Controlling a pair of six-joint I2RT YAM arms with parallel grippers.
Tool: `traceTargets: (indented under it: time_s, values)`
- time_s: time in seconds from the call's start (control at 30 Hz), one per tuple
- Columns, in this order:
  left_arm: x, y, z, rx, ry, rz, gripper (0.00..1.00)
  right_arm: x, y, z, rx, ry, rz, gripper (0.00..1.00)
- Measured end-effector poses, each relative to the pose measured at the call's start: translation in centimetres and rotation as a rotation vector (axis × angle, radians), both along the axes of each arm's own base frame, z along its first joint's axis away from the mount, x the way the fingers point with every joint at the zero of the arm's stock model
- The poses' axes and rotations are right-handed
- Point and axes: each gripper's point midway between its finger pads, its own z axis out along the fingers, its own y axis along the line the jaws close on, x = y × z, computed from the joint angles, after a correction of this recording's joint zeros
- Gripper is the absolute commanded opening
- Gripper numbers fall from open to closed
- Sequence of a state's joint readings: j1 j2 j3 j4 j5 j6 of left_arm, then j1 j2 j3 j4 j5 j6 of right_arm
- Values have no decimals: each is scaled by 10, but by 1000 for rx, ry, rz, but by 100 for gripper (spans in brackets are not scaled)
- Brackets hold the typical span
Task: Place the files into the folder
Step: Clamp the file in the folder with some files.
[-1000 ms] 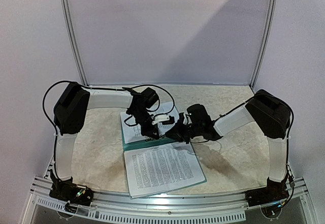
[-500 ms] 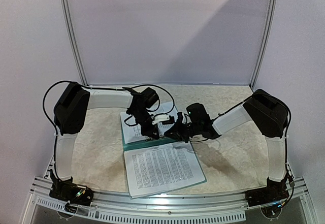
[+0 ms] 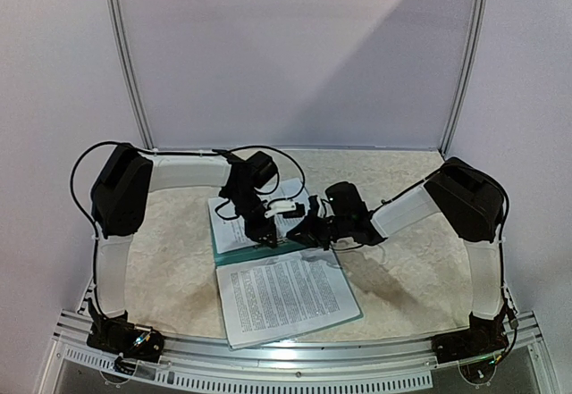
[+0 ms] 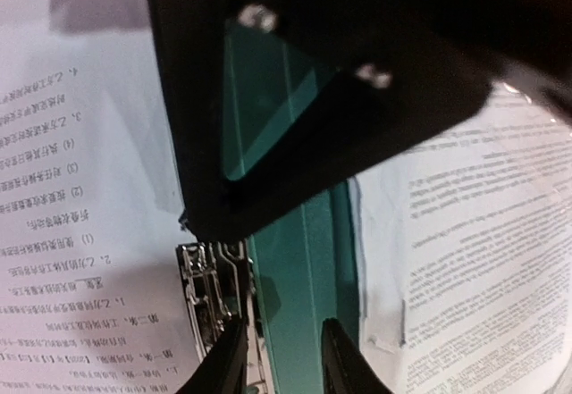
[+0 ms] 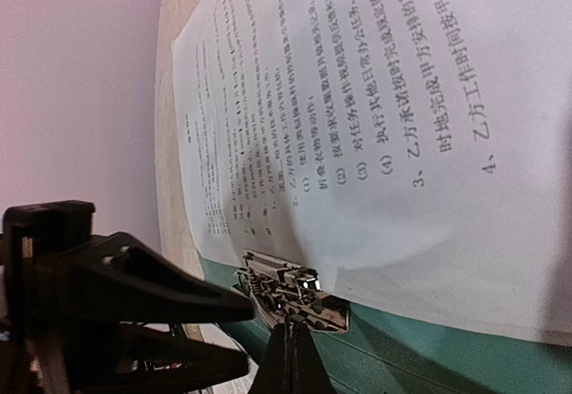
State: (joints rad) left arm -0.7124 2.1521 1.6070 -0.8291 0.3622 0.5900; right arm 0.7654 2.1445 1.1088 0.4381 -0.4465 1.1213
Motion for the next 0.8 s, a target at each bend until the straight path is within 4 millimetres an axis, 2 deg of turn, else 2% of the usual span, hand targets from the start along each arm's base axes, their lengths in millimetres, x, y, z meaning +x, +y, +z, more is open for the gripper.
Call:
traceTargets:
  time_s: [0.1, 0.23, 0.3, 0.33, 0.4, 0.5, 0.6, 0.7, 0.8]
  values:
    - [-2, 3, 24, -37, 8, 6, 31, 1, 0, -2, -13, 0, -1, 0]
    - [2, 16, 68, -92, -24, 37, 23, 2, 0, -4, -30, -5, 3, 0]
    - [9, 28, 76, -90, -47, 67, 21, 3, 0, -4, -37, -8, 4, 0]
    - [9, 35, 75, -76, -51, 78, 20, 3, 0, -4, -40, -10, 5, 0]
    - [5, 53, 57, -15, -36, 101, 19, 4, 0, -4, -46, -14, 5, 0]
    - [-15, 78, 19, 107, 12, 102, 18, 6, 0, -4, -53, -19, 4, 0]
    - [-31, 95, -5, 200, 22, 74, 19, 7, 1, -3, -60, -25, 0, 0]
    - [-41, 98, -17, 252, -8, 23, 18, 10, 2, -1, -67, -35, -8, 0]
    - [-43, 94, -20, 263, -50, -20, 18, 13, 3, 1, -76, -48, -14, 0]
